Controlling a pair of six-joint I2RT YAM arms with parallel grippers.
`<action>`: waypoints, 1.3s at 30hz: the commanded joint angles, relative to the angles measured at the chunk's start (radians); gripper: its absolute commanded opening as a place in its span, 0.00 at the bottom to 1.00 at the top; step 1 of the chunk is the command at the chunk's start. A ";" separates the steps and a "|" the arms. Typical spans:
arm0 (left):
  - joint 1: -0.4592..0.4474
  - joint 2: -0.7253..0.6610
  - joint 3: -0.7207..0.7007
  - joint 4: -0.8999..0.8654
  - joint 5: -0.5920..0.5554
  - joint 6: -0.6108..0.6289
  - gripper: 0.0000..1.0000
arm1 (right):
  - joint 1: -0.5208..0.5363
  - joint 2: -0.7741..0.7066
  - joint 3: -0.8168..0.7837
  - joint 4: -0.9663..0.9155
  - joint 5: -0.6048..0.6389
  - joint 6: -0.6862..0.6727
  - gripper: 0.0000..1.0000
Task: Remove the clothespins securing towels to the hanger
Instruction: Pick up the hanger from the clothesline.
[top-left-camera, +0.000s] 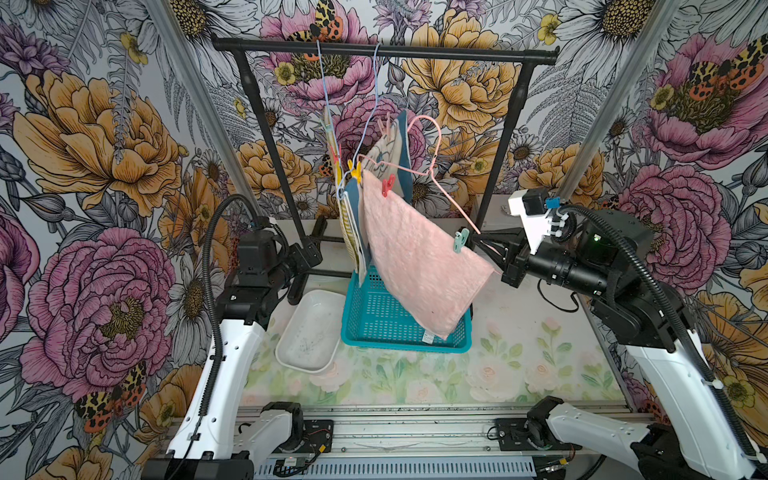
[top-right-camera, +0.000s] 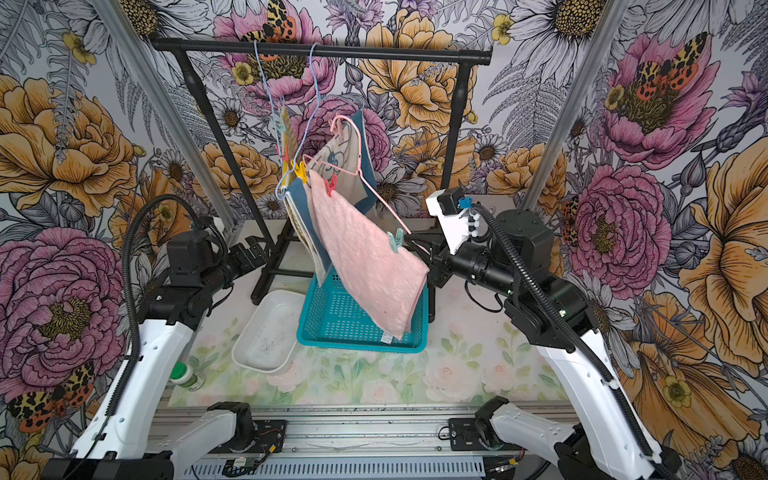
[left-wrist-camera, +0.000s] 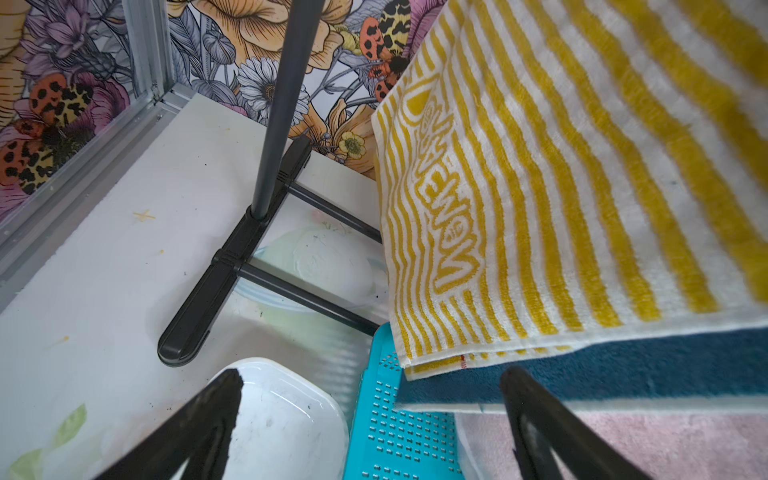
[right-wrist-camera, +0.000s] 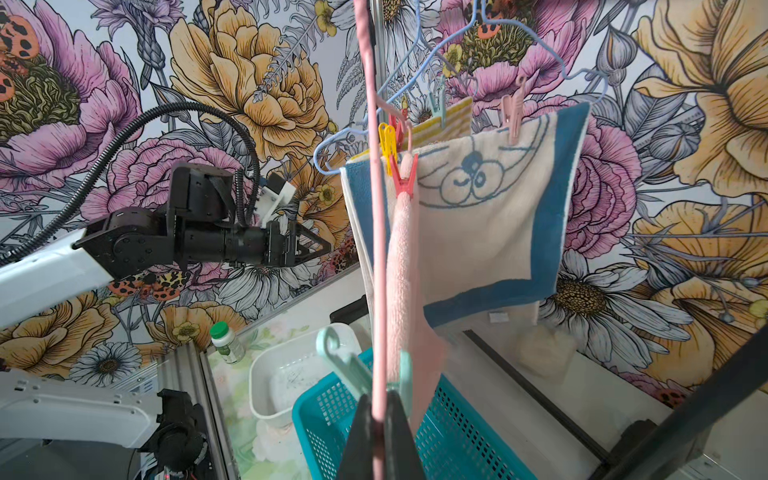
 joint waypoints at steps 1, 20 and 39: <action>0.015 -0.033 -0.024 -0.023 0.034 -0.009 0.99 | 0.010 0.020 -0.009 0.034 -0.033 0.002 0.00; 0.022 -0.025 -0.027 -0.032 0.058 0.011 0.99 | -0.052 0.114 -0.070 0.070 -0.157 -0.131 0.00; -0.250 -0.005 0.132 -0.036 0.072 0.196 0.93 | -0.117 0.255 -0.126 0.071 -0.278 -0.255 0.00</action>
